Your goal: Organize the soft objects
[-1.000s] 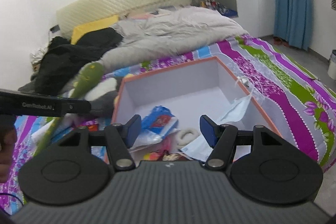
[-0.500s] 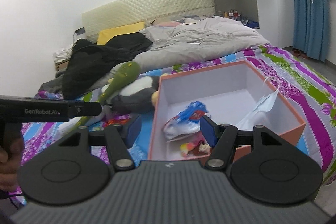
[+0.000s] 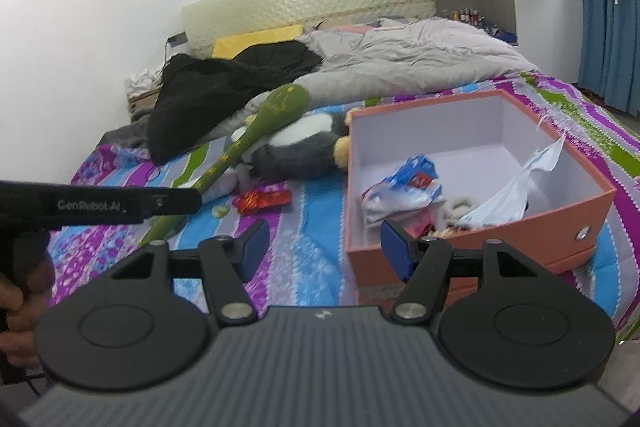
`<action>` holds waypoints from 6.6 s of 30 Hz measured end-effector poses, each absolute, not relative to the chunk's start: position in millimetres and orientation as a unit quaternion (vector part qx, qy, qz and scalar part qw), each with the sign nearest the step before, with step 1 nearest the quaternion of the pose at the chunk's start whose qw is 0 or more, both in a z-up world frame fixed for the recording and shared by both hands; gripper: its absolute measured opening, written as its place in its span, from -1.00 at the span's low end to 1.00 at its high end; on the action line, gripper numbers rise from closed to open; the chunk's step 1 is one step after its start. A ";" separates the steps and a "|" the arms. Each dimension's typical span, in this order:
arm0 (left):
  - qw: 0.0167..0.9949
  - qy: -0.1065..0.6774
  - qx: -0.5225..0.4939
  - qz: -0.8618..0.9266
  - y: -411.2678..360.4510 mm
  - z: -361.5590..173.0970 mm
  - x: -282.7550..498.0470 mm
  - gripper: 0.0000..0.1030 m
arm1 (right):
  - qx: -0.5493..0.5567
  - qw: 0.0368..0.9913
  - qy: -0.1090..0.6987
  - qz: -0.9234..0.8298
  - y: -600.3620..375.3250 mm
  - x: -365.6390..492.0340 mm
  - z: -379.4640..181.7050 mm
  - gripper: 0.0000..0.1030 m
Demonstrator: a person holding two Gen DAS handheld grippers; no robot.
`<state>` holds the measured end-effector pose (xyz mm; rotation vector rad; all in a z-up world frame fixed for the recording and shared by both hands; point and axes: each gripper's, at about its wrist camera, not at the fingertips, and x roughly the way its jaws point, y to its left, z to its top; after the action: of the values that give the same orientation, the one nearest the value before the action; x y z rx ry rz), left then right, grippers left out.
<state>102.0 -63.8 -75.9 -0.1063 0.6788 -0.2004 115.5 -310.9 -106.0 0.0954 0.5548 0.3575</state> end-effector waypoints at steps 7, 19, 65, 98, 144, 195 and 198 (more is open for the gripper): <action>0.933 0.344 -0.075 -0.073 -35.2 -91.1 78.4 -0.11 | 0.031 0.935 0.299 0.187 -289.6 93.2 -120.6 0.24; 0.921 0.372 -0.105 -0.038 4.8 -121.6 62.8 -0.11 | 0.024 0.923 0.323 0.207 -255.5 92.9 -135.2 0.24; 0.924 0.373 -0.084 -0.020 76.3 -242.9 357.0 -0.11 | -0.079 0.890 0.298 0.336 -115.2 335.4 -243.5 0.24; 0.939 0.343 0.019 0.037 49.5 -255.0 393.6 -0.82 | -0.112 0.887 0.310 0.323 -122.9 337.4 -250.2 -0.21; 0.938 0.325 -0.124 0.001 32.4 -135.5 144.5 -0.83 | -0.054 0.914 0.305 0.261 -181.3 179.5 -154.3 -0.22; 0.907 0.360 -0.047 -0.215 -169.8 -53.1 203.5 -0.83 | 0.054 0.944 0.307 0.107 -361.9 195.9 -64.4 -0.22; 0.899 0.376 -0.044 -0.221 -182.9 -54.6 229.5 -0.83 | 0.052 0.938 0.328 0.098 -367.7 221.4 -72.7 -0.21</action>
<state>229.5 -182.9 -54.6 -0.0917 0.7791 -0.4579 221.4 -367.7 -72.7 0.1055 0.6708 0.2007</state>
